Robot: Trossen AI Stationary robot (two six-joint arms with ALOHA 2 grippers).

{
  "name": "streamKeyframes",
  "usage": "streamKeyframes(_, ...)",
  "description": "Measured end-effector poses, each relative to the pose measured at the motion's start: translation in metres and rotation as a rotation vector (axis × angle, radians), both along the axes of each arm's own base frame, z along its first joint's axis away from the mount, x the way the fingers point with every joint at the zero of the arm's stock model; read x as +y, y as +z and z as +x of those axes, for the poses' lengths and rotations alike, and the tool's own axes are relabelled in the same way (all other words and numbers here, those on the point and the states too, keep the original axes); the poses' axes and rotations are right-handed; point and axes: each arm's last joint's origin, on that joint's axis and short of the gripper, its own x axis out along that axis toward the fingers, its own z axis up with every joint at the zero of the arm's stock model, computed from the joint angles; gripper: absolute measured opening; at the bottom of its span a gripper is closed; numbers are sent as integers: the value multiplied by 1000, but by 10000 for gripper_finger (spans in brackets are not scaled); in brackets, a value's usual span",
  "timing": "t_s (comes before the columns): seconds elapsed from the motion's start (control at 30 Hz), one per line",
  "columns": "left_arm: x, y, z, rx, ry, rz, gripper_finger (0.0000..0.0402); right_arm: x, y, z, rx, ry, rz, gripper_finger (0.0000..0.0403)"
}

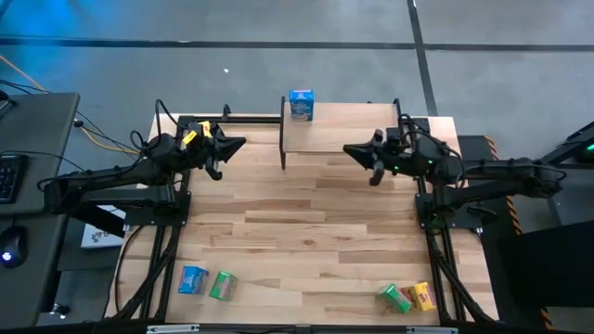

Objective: Stack cereal on shelf
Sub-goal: Put the blue cereal box on the shelf

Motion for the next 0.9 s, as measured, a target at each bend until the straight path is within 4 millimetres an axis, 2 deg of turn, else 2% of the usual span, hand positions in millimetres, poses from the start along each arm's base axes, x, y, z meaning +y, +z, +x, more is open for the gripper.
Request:
streamKeyframes(0.6, 0, 0, 0, -1, 6, -2, 4, -1, 2, -2, -10, -45, -2, 0)
streamKeyframes(0.73, 0, 1, 0, 7, 3, -26, 37, -1, 2, -2, -9, -47, -2, 0)
streamKeyframes(0.9, 0, 20, 1, 99, -13, -70, 123, -2, 2, -2, -7, -64, -10, 0)
